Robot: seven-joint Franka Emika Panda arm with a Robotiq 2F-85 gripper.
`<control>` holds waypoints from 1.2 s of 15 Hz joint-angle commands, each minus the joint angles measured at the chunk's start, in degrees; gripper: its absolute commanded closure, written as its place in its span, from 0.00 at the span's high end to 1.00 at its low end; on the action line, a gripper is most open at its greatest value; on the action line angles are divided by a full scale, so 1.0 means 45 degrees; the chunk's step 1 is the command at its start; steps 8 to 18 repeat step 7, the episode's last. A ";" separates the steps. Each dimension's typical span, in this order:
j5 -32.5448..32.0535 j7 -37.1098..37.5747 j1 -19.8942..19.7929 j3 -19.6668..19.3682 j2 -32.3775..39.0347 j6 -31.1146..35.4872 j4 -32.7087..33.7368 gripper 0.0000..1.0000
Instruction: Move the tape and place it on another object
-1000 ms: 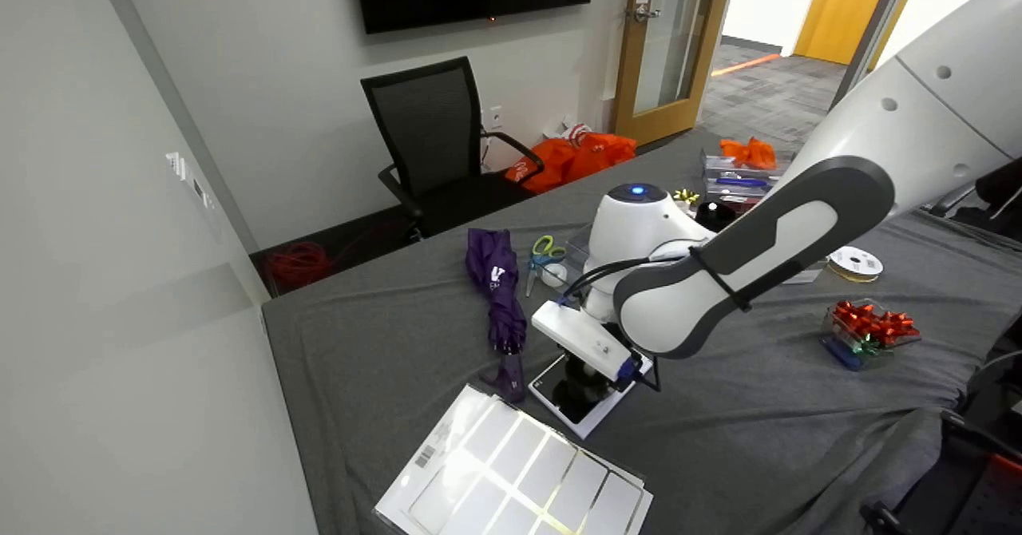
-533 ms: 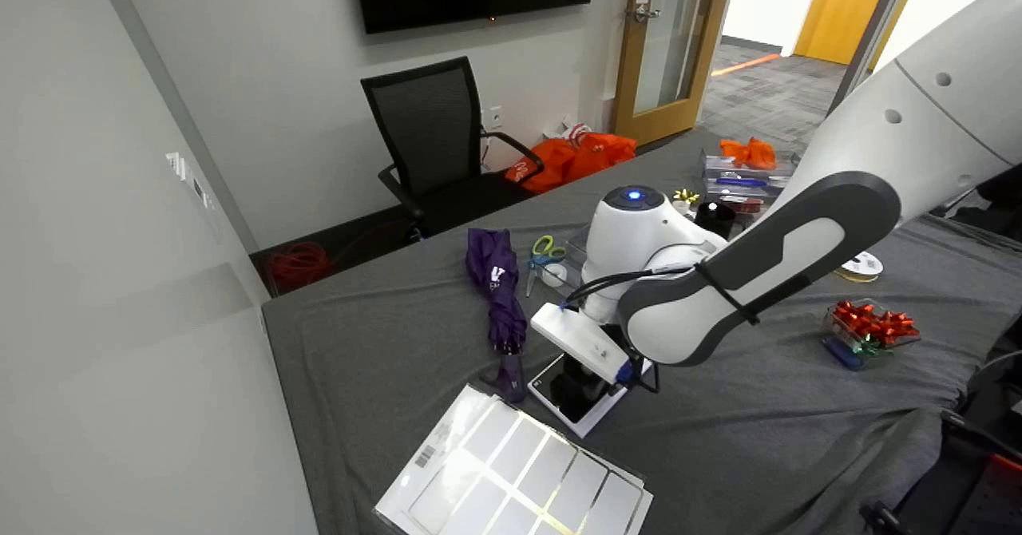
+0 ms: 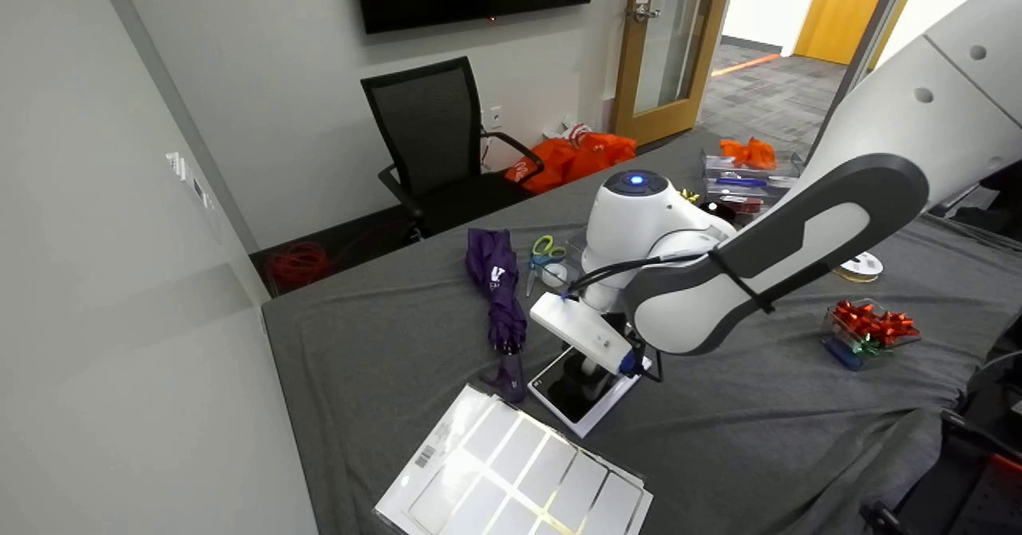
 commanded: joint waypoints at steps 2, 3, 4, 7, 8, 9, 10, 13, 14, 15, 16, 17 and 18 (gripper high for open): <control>0.0374 -0.0931 -0.0786 0.0789 -0.1784 -0.0168 -0.1329 1.00; 0.0410 -0.1134 -0.0917 0.0904 -0.2064 -0.0274 -0.1502 1.00; 0.0446 -0.1397 -0.1057 0.1019 -0.2312 -0.0444 -0.1653 1.00; 0.0828 -0.1961 -0.1453 0.1335 -0.2861 -0.0714 -0.2054 1.00; 0.0828 -0.1961 -0.1453 0.1335 -0.2861 -0.0714 -0.2054 1.00; 0.0828 -0.1961 -0.1453 0.1335 -0.2861 -0.0714 -0.2054 1.00; 0.0828 -0.1961 -0.1453 0.1335 -0.2861 -0.0714 -0.2054 1.00; 0.0828 -0.1961 -0.1453 0.1335 -0.2861 -0.0714 -0.2054 1.00; 0.0828 -0.1961 -0.1453 0.1335 -0.2861 -0.0714 -0.2054 1.00; 0.0828 -0.1961 -0.1453 0.1335 -0.2861 -0.0714 -0.2054 1.00; 0.0828 -0.1961 -0.1453 0.1335 -0.2861 -0.0714 -0.2054 1.00; 0.0828 -0.1961 -0.1453 0.1335 -0.2861 -0.0714 -0.2054 1.00; 0.0828 -0.1961 -0.1453 0.1335 -0.2861 -0.0714 -0.2054 1.00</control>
